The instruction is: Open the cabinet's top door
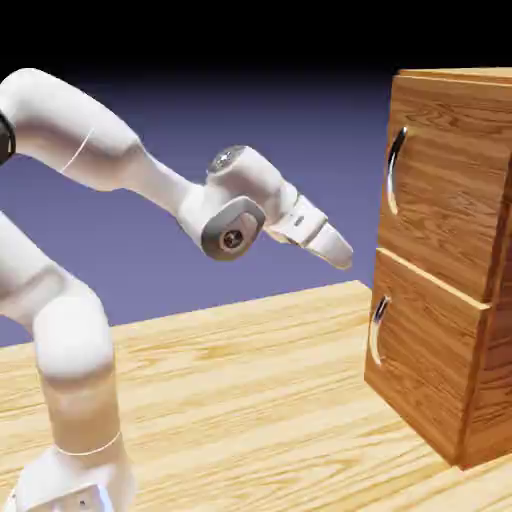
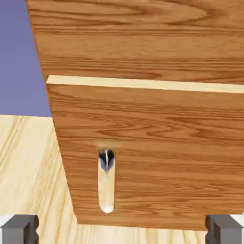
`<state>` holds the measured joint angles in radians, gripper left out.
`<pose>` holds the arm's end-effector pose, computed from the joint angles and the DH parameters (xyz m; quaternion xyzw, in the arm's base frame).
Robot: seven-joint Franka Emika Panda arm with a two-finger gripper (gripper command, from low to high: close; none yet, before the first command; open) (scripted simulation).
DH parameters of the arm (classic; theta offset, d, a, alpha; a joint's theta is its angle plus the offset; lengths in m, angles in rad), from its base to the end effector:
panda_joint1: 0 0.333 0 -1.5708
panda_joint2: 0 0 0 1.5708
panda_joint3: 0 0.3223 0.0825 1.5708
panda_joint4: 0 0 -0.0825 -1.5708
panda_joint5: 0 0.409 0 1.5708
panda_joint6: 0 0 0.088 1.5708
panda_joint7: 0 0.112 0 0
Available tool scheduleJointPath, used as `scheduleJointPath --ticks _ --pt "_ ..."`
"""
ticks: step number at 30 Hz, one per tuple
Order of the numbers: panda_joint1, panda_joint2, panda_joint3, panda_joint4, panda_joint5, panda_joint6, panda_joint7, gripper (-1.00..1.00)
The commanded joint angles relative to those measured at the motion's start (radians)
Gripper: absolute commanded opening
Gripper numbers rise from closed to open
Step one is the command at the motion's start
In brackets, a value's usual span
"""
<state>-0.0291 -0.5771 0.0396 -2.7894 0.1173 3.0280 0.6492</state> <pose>0.4120 -0.0044 0.4564 -0.8547 0.3347 -0.3692 0.1454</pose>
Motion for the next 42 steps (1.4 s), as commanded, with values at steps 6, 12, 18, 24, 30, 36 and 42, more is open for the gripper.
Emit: scheduleJointPath --ticks 6,12,18,24,30,36,42 --pt "-0.091 -0.016 0.088 0.046 0.261 -0.02 -0.204 0.0" --pt "-0.183 -0.032 0.176 0.092 0.522 -0.04 -0.408 0.0" --pt "-0.274 -0.047 0.264 0.138 0.783 -0.06 -0.612 0.0" --pt "-0.366 -0.063 0.352 0.184 1.044 -0.081 -0.817 0.0" --pt "-0.457 -0.079 0.44 0.23 1.305 -0.101 -1.021 0.0" --pt "-0.548 -0.095 0.529 0.275 1.566 -0.121 -1.225 0.0" --pt "-0.64 -0.111 0.617 0.321 1.827 -0.141 -1.429 0.0"
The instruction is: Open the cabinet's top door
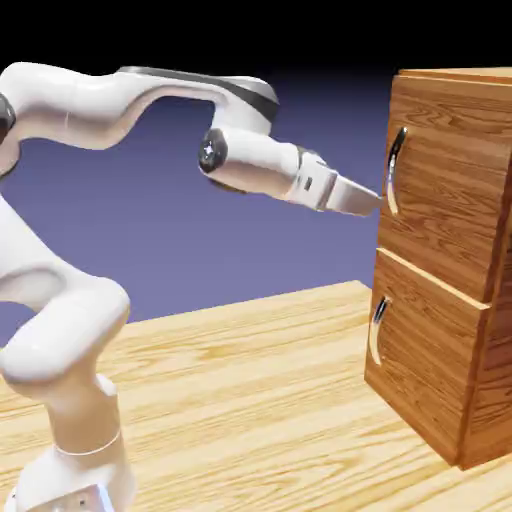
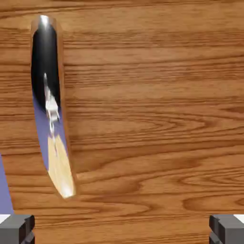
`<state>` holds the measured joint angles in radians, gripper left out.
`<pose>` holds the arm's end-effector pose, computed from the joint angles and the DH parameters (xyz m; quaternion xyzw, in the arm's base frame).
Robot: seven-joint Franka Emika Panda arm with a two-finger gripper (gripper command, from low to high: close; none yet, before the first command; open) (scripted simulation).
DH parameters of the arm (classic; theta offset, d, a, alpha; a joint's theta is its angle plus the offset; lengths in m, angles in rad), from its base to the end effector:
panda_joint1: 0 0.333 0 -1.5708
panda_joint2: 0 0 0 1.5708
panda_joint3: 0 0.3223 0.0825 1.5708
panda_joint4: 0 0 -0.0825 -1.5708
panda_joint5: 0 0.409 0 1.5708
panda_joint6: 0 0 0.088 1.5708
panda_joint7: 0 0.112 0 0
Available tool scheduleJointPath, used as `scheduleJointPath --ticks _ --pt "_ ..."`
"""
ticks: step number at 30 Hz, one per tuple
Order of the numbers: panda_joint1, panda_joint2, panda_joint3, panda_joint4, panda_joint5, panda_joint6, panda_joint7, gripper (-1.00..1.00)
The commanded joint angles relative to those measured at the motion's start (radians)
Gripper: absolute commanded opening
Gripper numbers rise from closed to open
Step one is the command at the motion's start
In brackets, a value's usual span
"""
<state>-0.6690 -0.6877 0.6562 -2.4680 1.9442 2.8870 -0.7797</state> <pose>0.4251 -0.0262 0.5415 -0.7370 0.3201 -0.5445 0.2405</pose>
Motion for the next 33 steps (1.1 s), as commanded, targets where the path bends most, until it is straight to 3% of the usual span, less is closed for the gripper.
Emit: scheduleJointPath --ticks 1,21,29,30,33 --pt "-0.015 -0.003 0.015 0.008 0.044 -0.003 -0.034 0.0" --pt "-0.32 -0.055 0.309 0.161 0.914 -0.071 -0.715 0.0" --pt "-0.52 0.035 0.468 0.308 0.953 -0.076 -0.764 0.0" --pt "-0.52 0.035 0.468 0.308 0.953 -0.076 -0.764 -1.0" --pt "-0.448 0.079 0.409 0.287 0.95 -0.088 -0.818 -1.0"
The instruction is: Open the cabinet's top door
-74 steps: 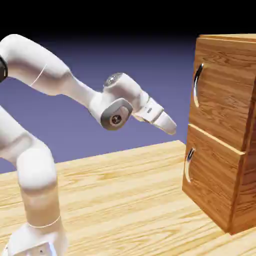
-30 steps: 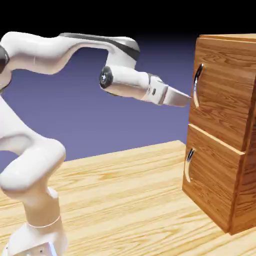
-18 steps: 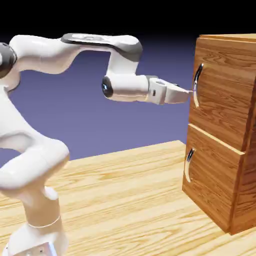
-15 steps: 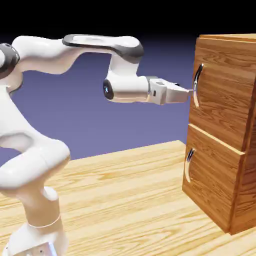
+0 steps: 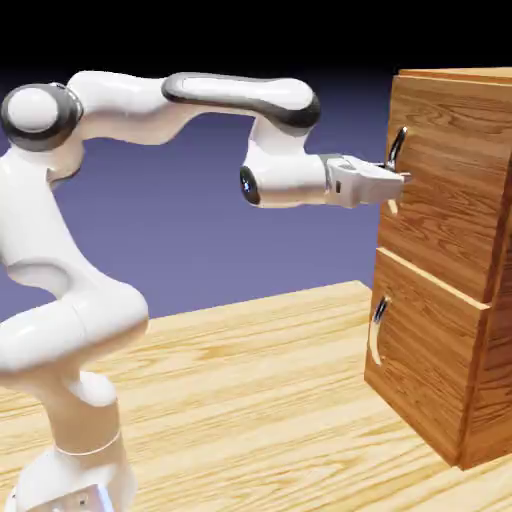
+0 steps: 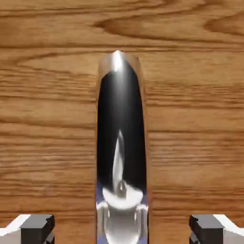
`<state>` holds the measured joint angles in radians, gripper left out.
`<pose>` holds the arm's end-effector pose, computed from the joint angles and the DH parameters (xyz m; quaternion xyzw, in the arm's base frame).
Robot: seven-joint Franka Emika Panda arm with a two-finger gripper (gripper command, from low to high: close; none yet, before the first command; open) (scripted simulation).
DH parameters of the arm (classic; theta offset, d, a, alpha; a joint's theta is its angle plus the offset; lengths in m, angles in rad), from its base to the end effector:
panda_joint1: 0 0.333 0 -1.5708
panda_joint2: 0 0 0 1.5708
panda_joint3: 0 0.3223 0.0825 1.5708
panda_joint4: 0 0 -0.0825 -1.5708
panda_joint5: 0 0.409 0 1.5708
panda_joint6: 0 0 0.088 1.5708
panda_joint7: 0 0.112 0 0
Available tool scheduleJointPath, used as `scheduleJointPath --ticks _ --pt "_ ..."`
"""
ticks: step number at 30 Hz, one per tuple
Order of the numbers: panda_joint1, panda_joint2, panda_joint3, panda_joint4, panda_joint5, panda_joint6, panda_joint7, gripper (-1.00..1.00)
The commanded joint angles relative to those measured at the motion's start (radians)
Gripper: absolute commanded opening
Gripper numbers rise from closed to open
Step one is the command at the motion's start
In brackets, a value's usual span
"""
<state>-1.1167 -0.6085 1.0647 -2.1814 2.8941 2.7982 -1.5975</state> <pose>0.5168 0.0266 0.5256 -0.6470 0.2846 -0.6594 0.2561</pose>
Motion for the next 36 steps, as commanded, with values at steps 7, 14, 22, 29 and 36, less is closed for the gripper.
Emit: scheduleJointPath --ticks 7,14,22,29,36 --pt "0.254 0.087 -0.225 -0.076 -0.072 -0.045 -0.078 -1.0" --pt "0.508 0.187 -0.452 -0.073 -0.004 -0.013 -0.287 -1.0" --pt "0.798 0.219 -0.726 -0.089 0.009 -0.008 -0.406 -1.0" --pt "1.051 0.203 -0.969 -0.124 -0.068 -0.007 -0.424 -1.0" --pt "1.18 0.114 -1.114 -0.221 -0.372 -0.058 -0.202 -1.0"
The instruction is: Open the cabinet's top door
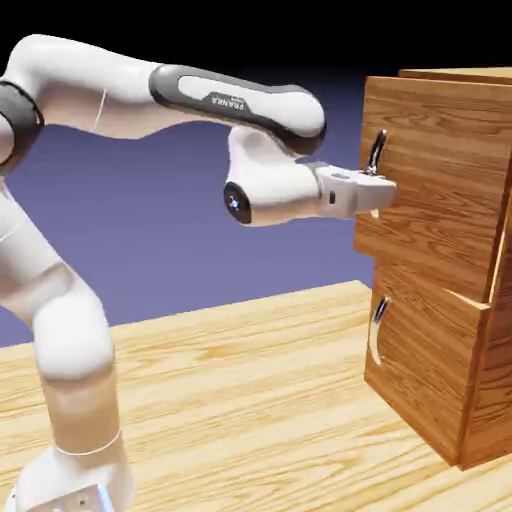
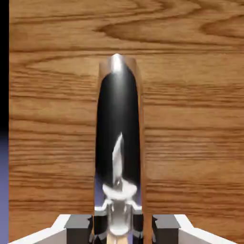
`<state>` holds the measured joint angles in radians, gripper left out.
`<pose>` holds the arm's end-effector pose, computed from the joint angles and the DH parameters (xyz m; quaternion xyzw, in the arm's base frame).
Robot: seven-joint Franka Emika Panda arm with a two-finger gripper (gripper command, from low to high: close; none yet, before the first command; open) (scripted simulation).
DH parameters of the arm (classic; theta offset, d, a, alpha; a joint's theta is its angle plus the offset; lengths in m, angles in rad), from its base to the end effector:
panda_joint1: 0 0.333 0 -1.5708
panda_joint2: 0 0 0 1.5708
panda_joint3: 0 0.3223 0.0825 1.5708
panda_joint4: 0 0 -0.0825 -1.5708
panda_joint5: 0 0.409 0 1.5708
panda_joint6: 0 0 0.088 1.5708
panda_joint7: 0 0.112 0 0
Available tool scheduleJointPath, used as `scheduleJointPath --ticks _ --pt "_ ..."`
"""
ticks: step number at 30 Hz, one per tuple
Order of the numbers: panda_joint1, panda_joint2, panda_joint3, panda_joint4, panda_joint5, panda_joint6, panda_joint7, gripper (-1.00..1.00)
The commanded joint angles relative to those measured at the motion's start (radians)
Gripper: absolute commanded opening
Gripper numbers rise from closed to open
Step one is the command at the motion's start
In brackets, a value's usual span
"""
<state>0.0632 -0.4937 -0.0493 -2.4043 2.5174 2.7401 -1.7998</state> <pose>0.4531 -0.0172 0.5223 -0.6834 0.1857 -0.6142 0.3482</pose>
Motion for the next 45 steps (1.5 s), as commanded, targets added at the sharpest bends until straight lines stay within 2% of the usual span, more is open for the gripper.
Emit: scheduleJointPath --ticks 1,14,23,34,45 --pt "0.015 -0.014 -0.019 -0.012 -0.038 -0.009 0.03 -1.0" --pt "0.104 -0.182 -0.249 -0.165 -0.604 -0.199 0.387 -1.0" --pt "0.068 -0.234 -0.438 -0.19 -0.995 -0.49 0.574 -1.0" --pt "0.107 -0.118 -0.748 -0.022 -1.325 -0.968 0.644 -1.0" --pt "0.345 0.107 -1.13 0.258 -1.436 -1.412 0.608 -1.0"
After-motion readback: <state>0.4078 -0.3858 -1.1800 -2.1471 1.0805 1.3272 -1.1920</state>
